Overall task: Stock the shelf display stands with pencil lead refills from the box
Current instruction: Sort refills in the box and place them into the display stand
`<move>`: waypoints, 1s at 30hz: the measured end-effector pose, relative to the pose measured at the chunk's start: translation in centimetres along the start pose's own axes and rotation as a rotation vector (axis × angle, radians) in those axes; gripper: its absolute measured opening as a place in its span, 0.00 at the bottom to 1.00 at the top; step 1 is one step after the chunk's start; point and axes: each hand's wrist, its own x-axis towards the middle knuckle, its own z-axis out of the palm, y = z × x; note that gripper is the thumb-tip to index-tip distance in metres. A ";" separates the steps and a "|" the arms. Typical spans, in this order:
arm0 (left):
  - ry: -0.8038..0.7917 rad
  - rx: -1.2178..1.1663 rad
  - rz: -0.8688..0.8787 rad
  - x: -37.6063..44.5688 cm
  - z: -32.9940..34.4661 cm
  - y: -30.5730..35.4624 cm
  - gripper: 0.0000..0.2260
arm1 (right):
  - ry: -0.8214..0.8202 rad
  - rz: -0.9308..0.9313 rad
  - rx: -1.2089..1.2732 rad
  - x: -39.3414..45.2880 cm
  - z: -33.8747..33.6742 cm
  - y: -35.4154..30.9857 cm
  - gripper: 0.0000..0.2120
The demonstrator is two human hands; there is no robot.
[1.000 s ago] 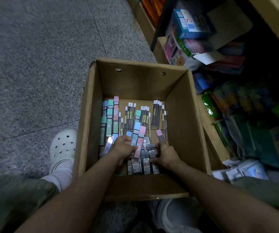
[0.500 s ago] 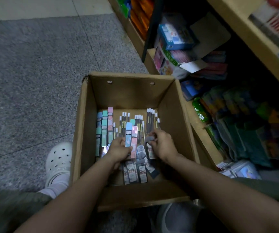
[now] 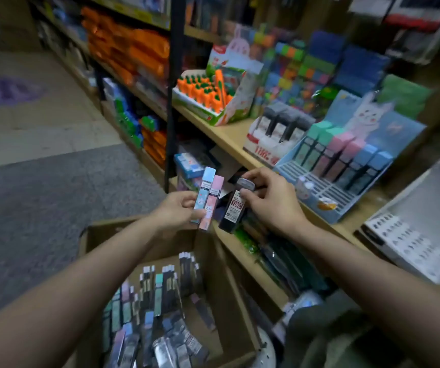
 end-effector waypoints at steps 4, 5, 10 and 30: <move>-0.086 -0.219 0.027 1.1 3.7 2.0 0.15 | 0.087 0.007 -0.032 -0.5 -5.3 0.5 0.11; -0.112 -0.259 0.027 1.4 4.4 2.5 0.14 | 0.108 0.006 -0.053 -0.5 -6.6 0.5 0.12; -0.110 -0.403 0.028 2.9 6.3 4.6 0.12 | 0.173 -0.013 -0.123 1.6 -11.5 -0.7 0.12; -0.098 -0.449 0.103 7.2 5.4 8.3 0.11 | 0.342 0.012 -0.403 16.4 -8.1 0.7 0.12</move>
